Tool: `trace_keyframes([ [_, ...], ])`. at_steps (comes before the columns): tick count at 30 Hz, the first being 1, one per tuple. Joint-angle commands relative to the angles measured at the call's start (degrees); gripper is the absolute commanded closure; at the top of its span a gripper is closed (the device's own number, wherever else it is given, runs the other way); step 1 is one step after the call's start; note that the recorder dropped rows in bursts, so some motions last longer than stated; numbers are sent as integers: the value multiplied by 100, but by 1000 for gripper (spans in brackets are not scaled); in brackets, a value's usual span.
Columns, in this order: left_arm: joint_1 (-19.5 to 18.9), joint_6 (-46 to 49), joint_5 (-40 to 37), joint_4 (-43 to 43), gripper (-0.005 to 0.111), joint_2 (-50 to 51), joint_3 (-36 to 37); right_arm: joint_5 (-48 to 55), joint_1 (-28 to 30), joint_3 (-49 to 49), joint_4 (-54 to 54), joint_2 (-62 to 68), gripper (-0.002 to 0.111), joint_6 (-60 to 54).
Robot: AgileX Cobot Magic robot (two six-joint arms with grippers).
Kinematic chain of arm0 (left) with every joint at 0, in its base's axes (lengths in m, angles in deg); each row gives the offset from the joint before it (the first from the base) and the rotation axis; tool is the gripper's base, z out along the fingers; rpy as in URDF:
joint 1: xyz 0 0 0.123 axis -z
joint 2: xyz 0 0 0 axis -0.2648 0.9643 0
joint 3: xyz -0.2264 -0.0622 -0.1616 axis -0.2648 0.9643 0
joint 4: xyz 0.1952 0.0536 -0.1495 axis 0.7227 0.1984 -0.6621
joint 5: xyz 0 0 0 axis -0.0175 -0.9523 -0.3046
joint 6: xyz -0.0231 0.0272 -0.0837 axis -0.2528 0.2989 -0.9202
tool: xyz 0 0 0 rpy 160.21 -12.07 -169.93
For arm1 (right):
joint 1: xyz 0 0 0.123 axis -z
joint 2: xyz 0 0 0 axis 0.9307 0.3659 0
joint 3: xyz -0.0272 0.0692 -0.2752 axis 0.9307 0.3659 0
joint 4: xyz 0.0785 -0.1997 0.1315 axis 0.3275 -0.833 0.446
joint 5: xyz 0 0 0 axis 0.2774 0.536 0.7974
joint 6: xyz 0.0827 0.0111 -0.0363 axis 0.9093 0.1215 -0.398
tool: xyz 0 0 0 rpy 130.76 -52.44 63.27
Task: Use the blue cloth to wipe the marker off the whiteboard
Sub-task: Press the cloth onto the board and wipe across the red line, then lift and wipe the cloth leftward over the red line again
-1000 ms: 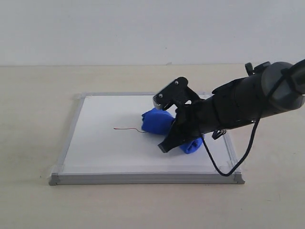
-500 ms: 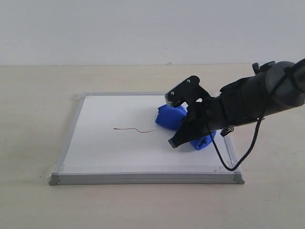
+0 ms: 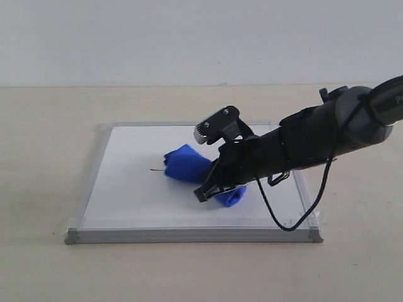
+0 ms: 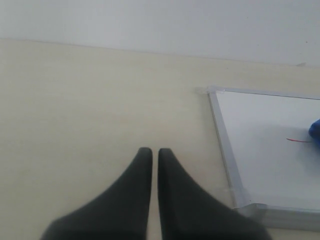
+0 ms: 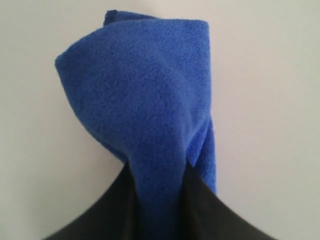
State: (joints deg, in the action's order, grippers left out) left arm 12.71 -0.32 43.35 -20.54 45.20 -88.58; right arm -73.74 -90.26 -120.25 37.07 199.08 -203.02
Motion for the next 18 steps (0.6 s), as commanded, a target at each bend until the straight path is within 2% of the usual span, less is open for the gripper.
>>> trace_keyframes([
  [1, -8, 21, 83, -40, 102, -24, -20, -2859, 56, -54, -11, 42, 108, -255],
  [3, -8, 21, 83, -40, 102, -24, -20, -3106, 56, -54, -11, 30, 108, -255],
  [5, -8, 21, 83, -40, 102, -24, -20, -2521, 56, -54, -11, 30, 108, -241],
  [7, -8, 21, 83, -40, 102, -24, -20, -990, 56, -17, -11, 30, 108, 6],
  [8, -8, 21, 83, -40, 102, -24, -20, 158, 56, -12, -11, 30, 108, 113],
  [10, -8, 21, 83, -40, 102, -24, -20, 1522, 47, -37, -11, 30, 108, 145],
  [11, -8, 21, 83, -40, 102, -24, -20, 1719, 47, -64, -11, 30, 108, 239],
  [13, -8, 21, 83, -40, 102, -24, -20, 1483, 47, -181, -11, 30, 108, 299],
  [18, -8, 21, 83, -40, 102, -24, -20, -513, 47, -826, -179, -164, 108, 322],
])
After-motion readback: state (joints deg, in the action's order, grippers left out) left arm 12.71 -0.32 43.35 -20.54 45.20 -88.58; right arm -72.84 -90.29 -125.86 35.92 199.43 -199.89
